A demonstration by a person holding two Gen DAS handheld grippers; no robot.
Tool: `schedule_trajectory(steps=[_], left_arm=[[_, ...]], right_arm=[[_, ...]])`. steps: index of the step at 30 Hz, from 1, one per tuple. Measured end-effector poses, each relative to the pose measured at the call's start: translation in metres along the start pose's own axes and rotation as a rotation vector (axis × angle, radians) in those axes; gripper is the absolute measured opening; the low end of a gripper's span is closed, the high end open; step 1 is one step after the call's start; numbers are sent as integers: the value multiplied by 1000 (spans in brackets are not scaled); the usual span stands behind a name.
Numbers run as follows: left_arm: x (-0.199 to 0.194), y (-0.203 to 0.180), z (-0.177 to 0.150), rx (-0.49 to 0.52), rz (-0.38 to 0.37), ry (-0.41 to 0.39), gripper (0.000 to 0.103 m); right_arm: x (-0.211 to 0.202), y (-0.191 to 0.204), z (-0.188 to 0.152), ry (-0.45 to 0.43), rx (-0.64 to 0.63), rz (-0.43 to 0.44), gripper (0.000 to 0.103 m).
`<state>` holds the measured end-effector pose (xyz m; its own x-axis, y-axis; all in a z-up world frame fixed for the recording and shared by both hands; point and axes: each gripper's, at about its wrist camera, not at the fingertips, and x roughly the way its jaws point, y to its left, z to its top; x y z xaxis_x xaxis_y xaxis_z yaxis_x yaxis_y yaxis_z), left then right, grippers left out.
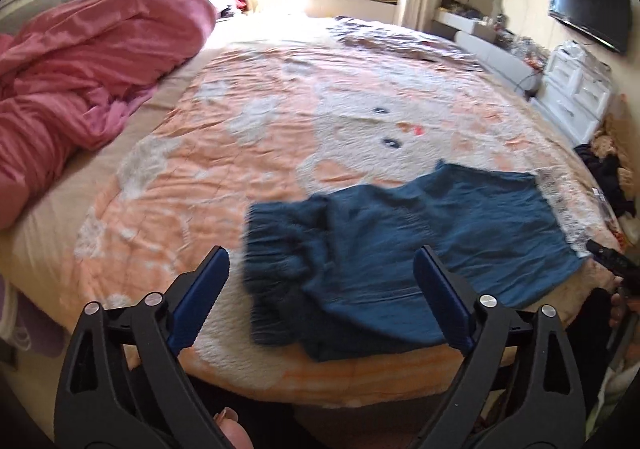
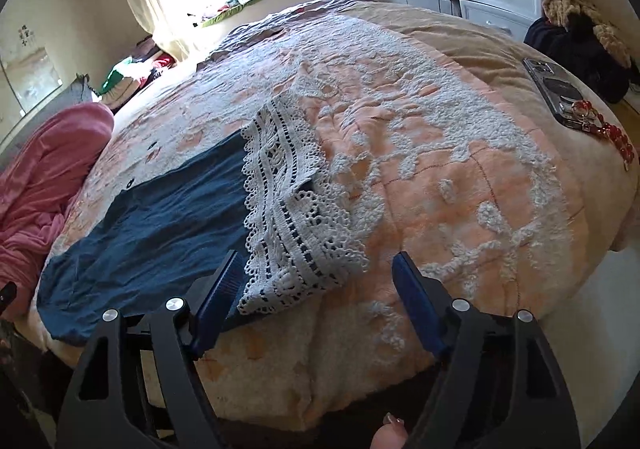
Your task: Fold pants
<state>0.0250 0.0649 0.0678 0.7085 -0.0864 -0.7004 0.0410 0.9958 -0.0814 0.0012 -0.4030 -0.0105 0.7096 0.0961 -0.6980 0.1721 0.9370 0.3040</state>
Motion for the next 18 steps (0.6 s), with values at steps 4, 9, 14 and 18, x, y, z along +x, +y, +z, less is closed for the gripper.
schedule_trajectory(steps=[4,9,14,18], left_arm=[[12,-47,13,84,-84,9,91],[30,-108,22,168,-192,23,93],[44,-157,30,229,-258,29,93],[55,-186,37,262,-285,36,93]], right_arm=[[-14,-4,0,-31,4,18,76],[-28,0,1,-74,-25,27,76],[-35,0,2,-106,-17,39,80],[-33,-2,2,-113,-3,50,81]])
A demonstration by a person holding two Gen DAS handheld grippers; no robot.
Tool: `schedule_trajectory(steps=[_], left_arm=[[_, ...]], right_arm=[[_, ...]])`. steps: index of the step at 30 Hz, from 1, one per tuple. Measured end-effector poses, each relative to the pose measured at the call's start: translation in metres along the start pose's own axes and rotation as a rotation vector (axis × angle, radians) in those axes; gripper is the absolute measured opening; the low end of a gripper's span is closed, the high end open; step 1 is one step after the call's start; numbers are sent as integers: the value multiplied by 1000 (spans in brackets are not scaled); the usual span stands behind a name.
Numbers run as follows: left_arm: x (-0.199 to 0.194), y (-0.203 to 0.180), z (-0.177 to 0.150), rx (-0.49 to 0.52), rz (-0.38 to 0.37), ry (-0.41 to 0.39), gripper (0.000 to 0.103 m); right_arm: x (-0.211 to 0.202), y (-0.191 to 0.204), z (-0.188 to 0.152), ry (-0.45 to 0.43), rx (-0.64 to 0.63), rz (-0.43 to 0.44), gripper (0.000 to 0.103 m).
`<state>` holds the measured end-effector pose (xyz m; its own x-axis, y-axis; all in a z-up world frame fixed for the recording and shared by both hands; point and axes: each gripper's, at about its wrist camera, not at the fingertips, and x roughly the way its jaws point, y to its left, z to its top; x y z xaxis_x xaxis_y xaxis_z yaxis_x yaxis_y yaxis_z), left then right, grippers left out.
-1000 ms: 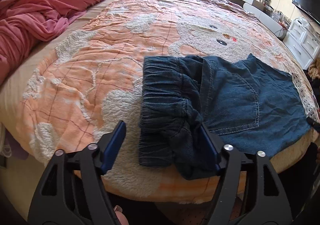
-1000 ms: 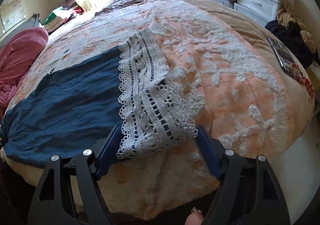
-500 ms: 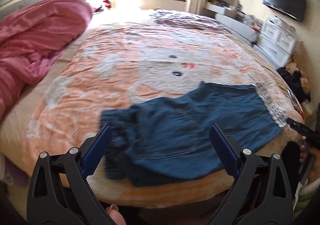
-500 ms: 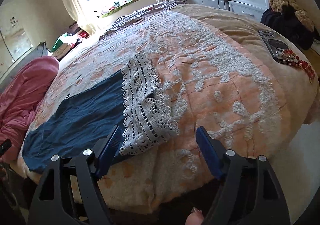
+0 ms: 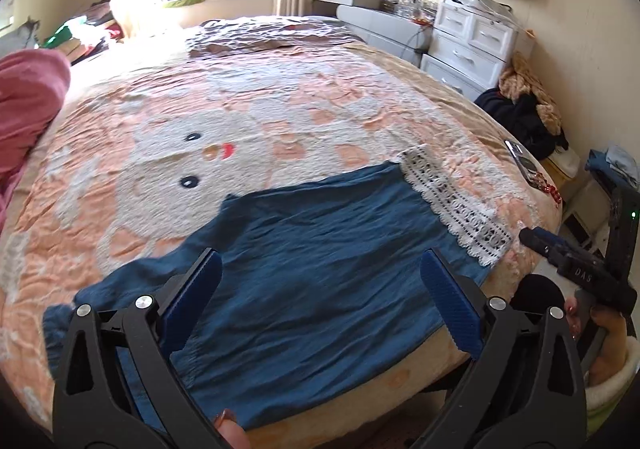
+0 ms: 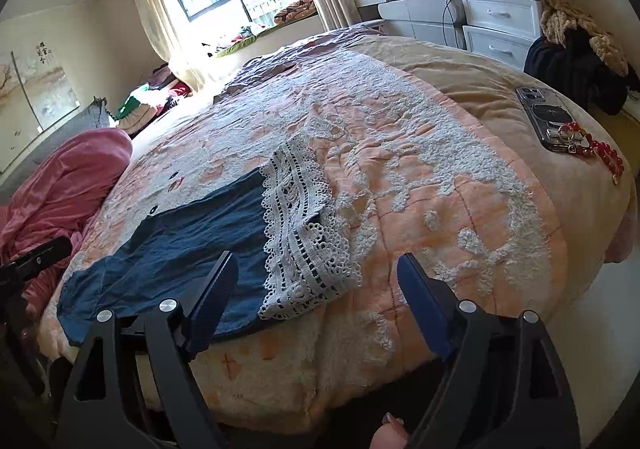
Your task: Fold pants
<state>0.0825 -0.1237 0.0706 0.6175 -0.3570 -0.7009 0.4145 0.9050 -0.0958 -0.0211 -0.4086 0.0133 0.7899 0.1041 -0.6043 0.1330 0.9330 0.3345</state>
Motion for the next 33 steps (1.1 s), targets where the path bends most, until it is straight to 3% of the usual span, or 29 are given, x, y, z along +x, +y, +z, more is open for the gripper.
schedule_trajectory(steps=[8,28,33], left_arm=[[38,-30,25,46,-50,37,93],[131,-78,72,223,-109,108,93],[158,-84,80,288,-107,122,93]], right_arm=[[5,-12,-1,-10,33,-16,83],[26,-6,-9,40,52,56,82],[35,-2,-10,59,55,54,77]])
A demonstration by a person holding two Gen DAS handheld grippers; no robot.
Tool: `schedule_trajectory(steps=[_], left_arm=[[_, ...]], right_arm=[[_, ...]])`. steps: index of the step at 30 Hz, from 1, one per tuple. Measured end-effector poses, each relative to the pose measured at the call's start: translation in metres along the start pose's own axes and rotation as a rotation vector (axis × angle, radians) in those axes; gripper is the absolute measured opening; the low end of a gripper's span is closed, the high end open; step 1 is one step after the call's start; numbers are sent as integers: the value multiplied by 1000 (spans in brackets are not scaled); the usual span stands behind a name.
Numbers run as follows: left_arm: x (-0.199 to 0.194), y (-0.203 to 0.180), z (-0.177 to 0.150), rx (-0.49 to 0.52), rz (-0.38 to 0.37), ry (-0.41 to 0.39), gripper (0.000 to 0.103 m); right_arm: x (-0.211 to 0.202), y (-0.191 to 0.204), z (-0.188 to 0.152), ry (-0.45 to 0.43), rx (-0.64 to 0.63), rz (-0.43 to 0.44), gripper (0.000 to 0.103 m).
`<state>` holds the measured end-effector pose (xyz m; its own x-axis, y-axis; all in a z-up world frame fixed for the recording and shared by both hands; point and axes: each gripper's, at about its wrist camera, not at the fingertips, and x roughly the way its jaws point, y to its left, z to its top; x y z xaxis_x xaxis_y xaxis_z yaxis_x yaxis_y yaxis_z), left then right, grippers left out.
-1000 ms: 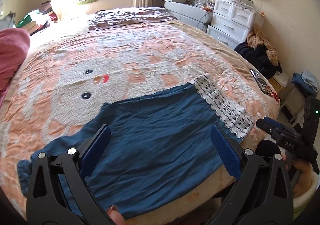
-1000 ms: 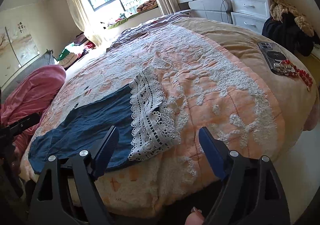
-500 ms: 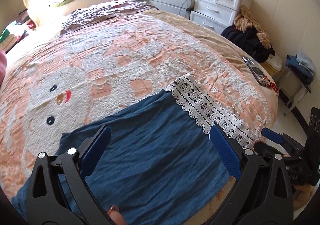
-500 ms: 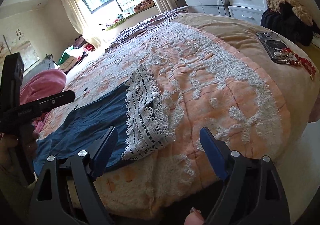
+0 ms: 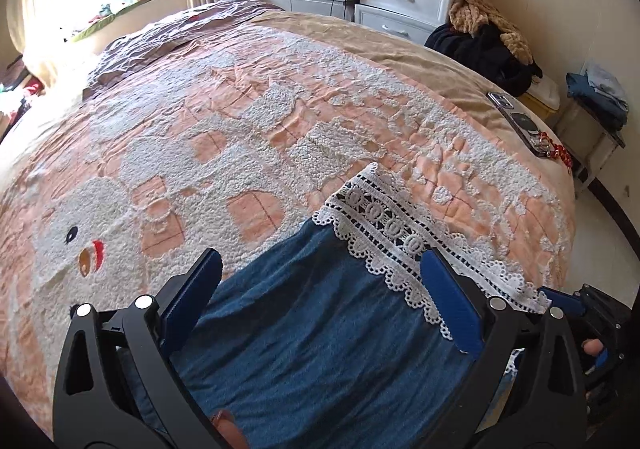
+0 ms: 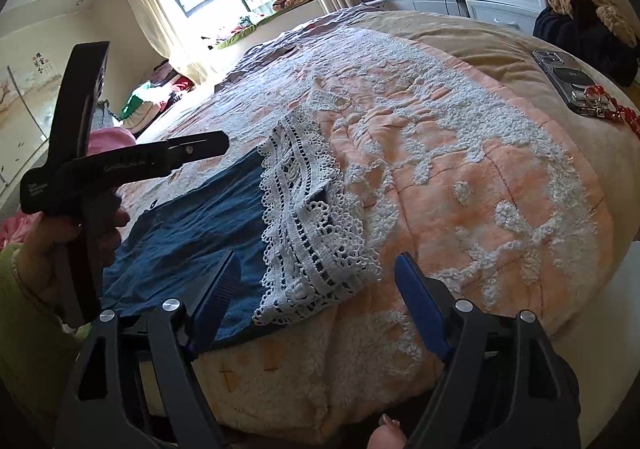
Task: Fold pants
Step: 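Grasp the white lace hem with both grippers side by side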
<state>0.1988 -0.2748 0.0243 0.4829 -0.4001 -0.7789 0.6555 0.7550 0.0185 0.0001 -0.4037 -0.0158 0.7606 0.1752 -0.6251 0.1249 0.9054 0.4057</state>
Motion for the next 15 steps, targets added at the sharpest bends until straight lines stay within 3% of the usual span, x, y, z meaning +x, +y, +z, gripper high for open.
schedule_trajectory(steps=[9,11,15], left_arm=[[49,3,21,78,-55,45,93],[57,6,24,75,-81,56,93],[71,12,28,57,-159,78,85]], right_arm=[[9,2,-2,-1,5,-12,67],[9,4,-3,-12,-14,-30,55],[7,5,-4,-25,-16,-7,48]])
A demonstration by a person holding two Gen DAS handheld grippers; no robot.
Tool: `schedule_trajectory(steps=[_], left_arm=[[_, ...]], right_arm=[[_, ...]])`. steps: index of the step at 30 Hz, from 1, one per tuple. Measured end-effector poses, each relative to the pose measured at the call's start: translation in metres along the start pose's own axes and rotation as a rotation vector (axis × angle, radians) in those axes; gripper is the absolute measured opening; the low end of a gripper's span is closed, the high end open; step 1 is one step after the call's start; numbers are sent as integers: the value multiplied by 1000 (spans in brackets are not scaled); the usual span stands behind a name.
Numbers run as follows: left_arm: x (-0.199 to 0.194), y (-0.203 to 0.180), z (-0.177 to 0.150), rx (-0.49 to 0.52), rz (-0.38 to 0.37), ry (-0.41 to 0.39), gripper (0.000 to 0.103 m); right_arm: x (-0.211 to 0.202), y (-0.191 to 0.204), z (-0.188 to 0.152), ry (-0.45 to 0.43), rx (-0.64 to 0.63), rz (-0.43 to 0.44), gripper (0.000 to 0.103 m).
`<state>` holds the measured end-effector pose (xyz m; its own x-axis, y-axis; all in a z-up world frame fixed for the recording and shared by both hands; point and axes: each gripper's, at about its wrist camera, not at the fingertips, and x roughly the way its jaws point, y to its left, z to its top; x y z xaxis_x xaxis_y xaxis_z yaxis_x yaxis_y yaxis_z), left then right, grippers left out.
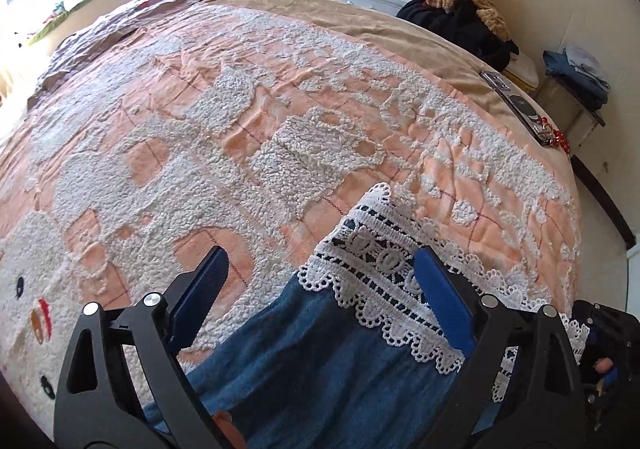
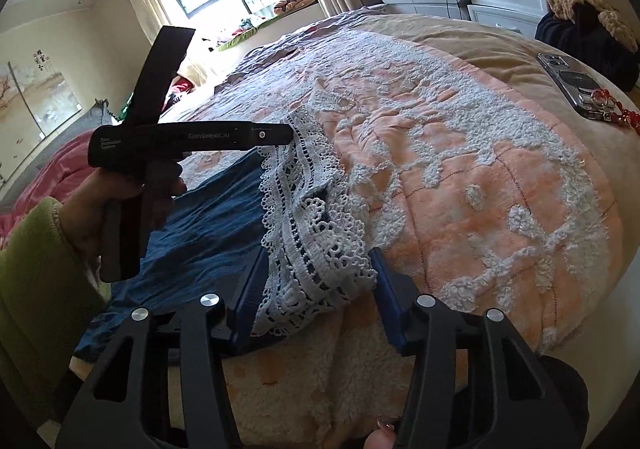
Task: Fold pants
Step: 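Grasp the white lace hem with both grippers side by side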
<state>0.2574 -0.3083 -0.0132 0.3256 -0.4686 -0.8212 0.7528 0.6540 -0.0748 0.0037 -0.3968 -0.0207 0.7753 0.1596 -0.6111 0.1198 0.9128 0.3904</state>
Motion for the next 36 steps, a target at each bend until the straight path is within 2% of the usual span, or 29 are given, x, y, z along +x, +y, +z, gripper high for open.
schedule_trajectory(steps=[6,10,13,15,18,22,26,28,31,36], left_arm=[[17,7,1,-19,-129,40,67],[22,6,2,-18,-188,53,55],[25,1,3,-2,-205,62,44],[25,-1,4,7,-213,70,30],[21,-7,3,33,-205,60,21],[8,-1,3,0,-243,18,19],[-20,13,2,-44,-311,-63,18],[-41,24,0,-68,-363,-115,18],[-68,40,-8,-109,-398,-164,18],[-108,78,-36,-183,-411,-226,18]], right_arm=[[4,-1,1,4,16,23,48],[8,-1,2,2,19,25,41],[8,-1,2,2,18,27,37],[8,0,1,0,13,30,35],[9,0,2,-9,9,33,31],[2,5,3,-38,-14,41,29],[-11,20,4,-87,-78,74,27],[-20,34,5,-120,-126,98,27],[-29,59,6,-153,-195,158,27],[-33,117,4,-155,-323,268,27]])
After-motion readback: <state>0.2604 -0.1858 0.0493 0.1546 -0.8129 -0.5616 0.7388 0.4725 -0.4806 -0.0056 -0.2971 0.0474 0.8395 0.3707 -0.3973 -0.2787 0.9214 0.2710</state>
